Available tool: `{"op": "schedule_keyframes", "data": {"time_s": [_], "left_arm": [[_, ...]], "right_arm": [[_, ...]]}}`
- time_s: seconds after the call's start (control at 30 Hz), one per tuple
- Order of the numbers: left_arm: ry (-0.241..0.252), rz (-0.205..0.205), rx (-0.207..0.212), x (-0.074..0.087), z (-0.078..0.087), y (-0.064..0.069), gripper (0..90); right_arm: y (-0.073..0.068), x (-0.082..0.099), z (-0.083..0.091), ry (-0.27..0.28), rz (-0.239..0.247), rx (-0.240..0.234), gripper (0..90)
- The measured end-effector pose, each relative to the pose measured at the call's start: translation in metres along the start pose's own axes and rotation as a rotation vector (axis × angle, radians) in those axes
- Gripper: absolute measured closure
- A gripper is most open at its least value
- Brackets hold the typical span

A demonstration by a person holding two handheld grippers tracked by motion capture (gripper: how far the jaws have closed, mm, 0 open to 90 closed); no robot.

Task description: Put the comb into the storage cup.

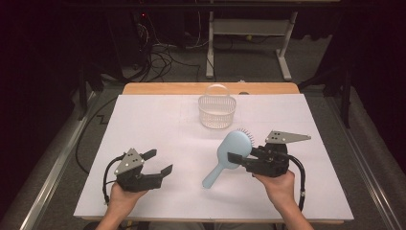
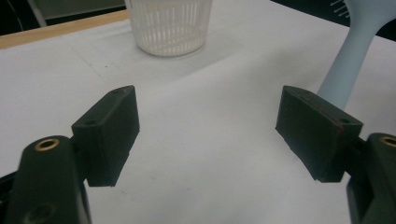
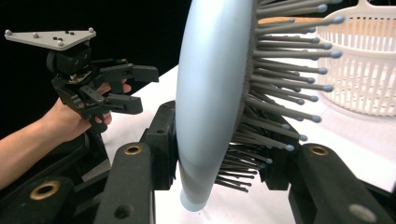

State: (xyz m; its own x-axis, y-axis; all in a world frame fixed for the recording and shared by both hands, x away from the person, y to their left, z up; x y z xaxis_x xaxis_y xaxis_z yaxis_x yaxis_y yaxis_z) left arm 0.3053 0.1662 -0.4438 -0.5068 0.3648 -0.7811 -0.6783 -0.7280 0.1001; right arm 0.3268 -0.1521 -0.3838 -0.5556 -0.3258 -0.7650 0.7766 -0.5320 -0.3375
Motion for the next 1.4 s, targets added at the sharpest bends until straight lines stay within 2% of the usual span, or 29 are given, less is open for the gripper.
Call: {"op": "schedule_keyframes", "data": {"time_s": [0.13,0.4,0.73,1.03,1.4], "left_arm": [[0.026,0.012,-0.044,0.005,0.003,-0.007,21.0],[0.027,0.047,-0.066,0.016,0.009,-0.022,21.0],[0.065,0.121,-0.082,0.032,0.014,-0.045,21.0],[0.059,0.137,-0.104,0.044,0.016,-0.049,21.0],[0.054,0.148,-0.118,0.046,0.015,-0.051,21.0]], "right_arm": [[0.003,-0.002,0.004,0.003,-0.008,0.009,56.9],[0.006,-0.006,0.007,0.001,-0.018,0.027,56.8],[0.012,-0.011,0.009,-0.011,-0.043,0.048,56.4],[0.019,-0.023,0.015,0.006,-0.050,0.072,56.2],[0.027,-0.036,0.021,-0.006,-0.065,0.096,55.6]]}}
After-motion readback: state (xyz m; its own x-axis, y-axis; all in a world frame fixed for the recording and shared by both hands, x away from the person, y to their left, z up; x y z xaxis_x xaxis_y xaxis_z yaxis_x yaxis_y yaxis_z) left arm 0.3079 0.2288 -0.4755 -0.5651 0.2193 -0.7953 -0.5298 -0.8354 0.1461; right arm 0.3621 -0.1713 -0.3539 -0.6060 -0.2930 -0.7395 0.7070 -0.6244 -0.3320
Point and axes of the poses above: each handheld gripper's, and its own axes: z roughly backward along the jaws, x roughly out of its underside, y roughly to its right, the point moved 5 cm from there along -z, roughly forward along the jaws, and after that the axes turned 12 degrees about -y, right-handed, at the moved point
